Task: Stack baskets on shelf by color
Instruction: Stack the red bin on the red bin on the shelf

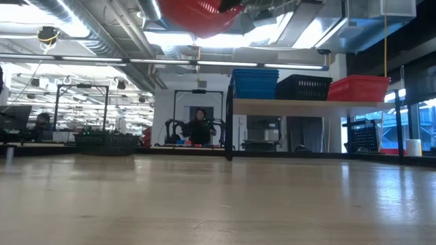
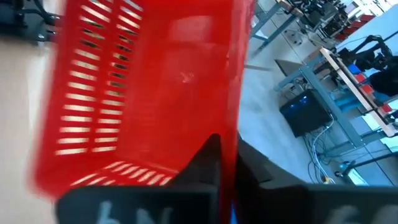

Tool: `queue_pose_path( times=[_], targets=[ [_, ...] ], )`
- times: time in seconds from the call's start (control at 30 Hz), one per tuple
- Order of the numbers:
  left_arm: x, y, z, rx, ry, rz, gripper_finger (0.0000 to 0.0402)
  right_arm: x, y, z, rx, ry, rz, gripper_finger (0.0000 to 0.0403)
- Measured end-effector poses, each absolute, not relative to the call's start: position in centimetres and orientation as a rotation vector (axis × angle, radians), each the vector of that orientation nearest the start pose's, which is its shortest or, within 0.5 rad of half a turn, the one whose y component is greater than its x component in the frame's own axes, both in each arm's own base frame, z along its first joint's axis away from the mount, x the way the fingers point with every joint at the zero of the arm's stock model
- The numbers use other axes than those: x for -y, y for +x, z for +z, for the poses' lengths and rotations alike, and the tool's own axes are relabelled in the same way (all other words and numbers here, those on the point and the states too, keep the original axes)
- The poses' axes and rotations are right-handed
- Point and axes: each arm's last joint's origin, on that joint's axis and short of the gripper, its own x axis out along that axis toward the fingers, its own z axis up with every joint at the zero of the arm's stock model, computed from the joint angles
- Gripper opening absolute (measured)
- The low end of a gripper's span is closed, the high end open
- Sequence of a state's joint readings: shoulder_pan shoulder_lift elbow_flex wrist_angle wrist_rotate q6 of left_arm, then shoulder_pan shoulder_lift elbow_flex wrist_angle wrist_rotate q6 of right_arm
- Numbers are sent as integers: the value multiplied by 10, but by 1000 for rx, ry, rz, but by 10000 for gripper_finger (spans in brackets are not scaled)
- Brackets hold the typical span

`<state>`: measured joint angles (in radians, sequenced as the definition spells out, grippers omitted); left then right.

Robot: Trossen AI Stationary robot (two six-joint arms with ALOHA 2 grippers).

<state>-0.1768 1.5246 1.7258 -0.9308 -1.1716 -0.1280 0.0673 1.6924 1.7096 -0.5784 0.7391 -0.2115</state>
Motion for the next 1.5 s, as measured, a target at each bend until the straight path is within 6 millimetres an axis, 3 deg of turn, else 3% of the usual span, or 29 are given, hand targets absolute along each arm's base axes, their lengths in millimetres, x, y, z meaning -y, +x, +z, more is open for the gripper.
queue_pose_path(
  times=[0.2, 0.5, 0.67, 1.2, 1.5],
  targets=[
    [26, 295, 422, -531, 364, 979, 11, -6, 372, 382, -592, -419, -594, 8],
    [17, 296, 422, -506, 284, 1002, 68, -6, 372, 383, -580, -393, -597, 2],
    [15, 297, 422, -505, 276, 1006, 73, -6, 373, 383, -574, -380, -596, 2],
    [54, 288, 425, -487, 358, 893, 74, -4, 372, 381, -590, -376, -600, 1],
    [62, 286, 425, -487, 367, 862, 74, -4, 372, 381, -591, -385, -628, 0]
  ],
)
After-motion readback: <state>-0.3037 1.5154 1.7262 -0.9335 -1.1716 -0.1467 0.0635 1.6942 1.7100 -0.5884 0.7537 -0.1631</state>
